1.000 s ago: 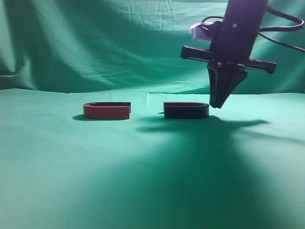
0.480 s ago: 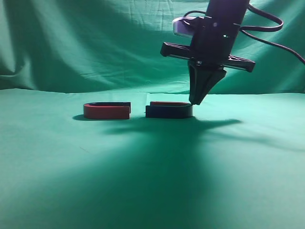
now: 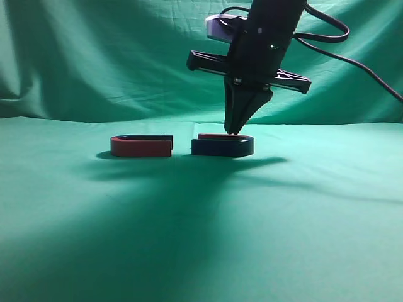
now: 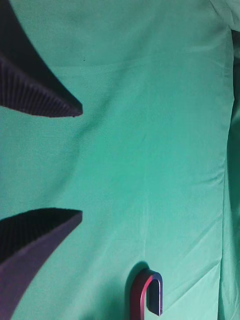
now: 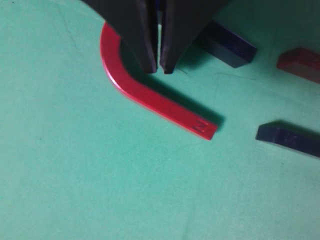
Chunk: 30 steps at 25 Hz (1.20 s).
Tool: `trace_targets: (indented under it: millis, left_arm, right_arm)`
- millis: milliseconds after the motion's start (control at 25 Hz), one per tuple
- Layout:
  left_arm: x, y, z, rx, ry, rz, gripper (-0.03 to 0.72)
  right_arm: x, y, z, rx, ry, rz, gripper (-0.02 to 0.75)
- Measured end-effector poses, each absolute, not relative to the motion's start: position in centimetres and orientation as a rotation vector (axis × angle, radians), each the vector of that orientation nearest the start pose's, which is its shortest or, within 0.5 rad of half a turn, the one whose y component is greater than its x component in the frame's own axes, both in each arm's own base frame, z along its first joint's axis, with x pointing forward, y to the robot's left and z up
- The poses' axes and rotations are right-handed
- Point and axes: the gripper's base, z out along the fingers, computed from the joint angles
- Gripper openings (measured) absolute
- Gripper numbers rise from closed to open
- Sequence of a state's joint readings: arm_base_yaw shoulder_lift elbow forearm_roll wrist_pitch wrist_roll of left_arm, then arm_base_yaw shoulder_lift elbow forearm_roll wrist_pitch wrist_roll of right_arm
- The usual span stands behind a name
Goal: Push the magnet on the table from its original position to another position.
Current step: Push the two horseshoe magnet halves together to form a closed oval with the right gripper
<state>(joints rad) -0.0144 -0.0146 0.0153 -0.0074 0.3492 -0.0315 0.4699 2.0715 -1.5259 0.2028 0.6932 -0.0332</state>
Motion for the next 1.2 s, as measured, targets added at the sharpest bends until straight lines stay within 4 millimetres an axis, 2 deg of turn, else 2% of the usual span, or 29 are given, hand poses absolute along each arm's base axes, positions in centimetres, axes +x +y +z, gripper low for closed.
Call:
trace_targets:
  millis: [200, 280, 480, 640, 800, 1000, 1200]
  left_arm:
    - [5.3, -0.1, 17.7, -0.02, 1.833, -0.039, 0.372]
    - [5.3, -0.1, 17.7, -0.02, 1.833, -0.039, 0.372]
    - [5.3, -0.1, 17.7, -0.02, 1.833, -0.039, 0.372]
    - [5.3, -0.1, 17.7, -0.02, 1.833, -0.039, 0.372]
    - [5.3, -0.1, 17.7, -0.02, 1.833, -0.039, 0.372]
    - [5.3, -0.1, 17.7, -0.02, 1.833, -0.039, 0.372]
    - [5.3, -0.1, 17.7, -0.02, 1.833, -0.039, 0.372]
  right_arm:
    - [39.0, 21.2, 18.2, -0.541, 2.72, 0.33, 0.0]
    - [39.2, 21.2, 19.1, -0.572, 2.731, 0.304, 0.0]
    - [39.6, 20.4, 20.0, -0.555, 2.747, 0.152, 0.0]
    - [40.0, 19.8, 18.4, -0.536, 2.794, 0.027, 0.0]
    - [40.2, 19.9, 16.2, -0.523, 2.852, 0.006, 0.0]
    - [40.1, 20.1, 16.2, -0.508, 2.856, 0.026, 0.0]
    - [39.7, 21.2, 16.2, -0.562, 2.837, 0.036, 0.0]
